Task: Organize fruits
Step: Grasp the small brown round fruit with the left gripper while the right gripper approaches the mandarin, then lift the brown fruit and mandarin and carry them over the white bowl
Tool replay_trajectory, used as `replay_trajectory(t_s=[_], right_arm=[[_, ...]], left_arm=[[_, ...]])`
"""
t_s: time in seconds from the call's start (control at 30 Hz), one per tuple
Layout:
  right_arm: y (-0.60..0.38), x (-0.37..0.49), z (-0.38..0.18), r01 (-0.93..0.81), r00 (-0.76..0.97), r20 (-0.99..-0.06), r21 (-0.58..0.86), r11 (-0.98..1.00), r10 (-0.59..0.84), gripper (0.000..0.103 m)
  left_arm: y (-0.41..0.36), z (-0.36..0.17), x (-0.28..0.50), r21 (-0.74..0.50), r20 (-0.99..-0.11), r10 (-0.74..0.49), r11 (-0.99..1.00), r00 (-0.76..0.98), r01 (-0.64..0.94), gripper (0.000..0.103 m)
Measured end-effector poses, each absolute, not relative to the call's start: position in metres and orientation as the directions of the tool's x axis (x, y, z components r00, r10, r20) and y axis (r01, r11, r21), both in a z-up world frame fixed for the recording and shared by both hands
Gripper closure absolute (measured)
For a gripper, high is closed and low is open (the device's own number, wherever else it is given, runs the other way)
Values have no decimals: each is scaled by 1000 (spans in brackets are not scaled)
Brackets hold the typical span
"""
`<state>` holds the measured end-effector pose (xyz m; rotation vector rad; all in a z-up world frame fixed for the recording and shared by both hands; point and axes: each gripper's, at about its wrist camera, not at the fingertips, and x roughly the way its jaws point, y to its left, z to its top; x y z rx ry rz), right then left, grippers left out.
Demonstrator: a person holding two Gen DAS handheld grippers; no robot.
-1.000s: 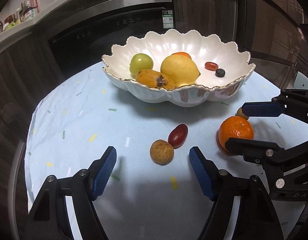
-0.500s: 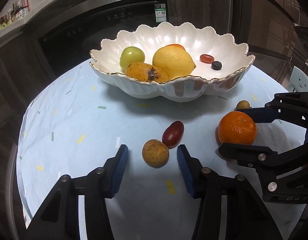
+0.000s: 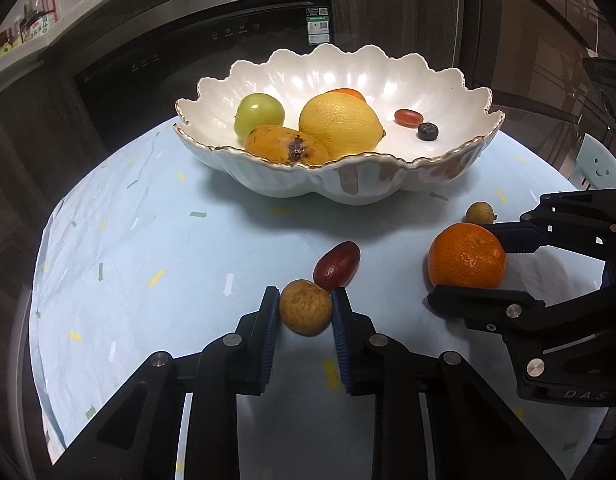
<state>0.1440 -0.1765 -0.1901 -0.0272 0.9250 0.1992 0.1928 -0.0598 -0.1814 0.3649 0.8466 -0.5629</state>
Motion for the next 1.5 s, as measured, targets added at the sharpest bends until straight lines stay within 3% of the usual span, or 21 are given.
replay_trajectory(t_s=[1.5], right_arm=[[-199, 103, -114, -148, 727, -674, 33, 988, 132, 59]], left_arm=[[-70, -101, 145, 97, -715, -305, 847, 629, 522, 77]])
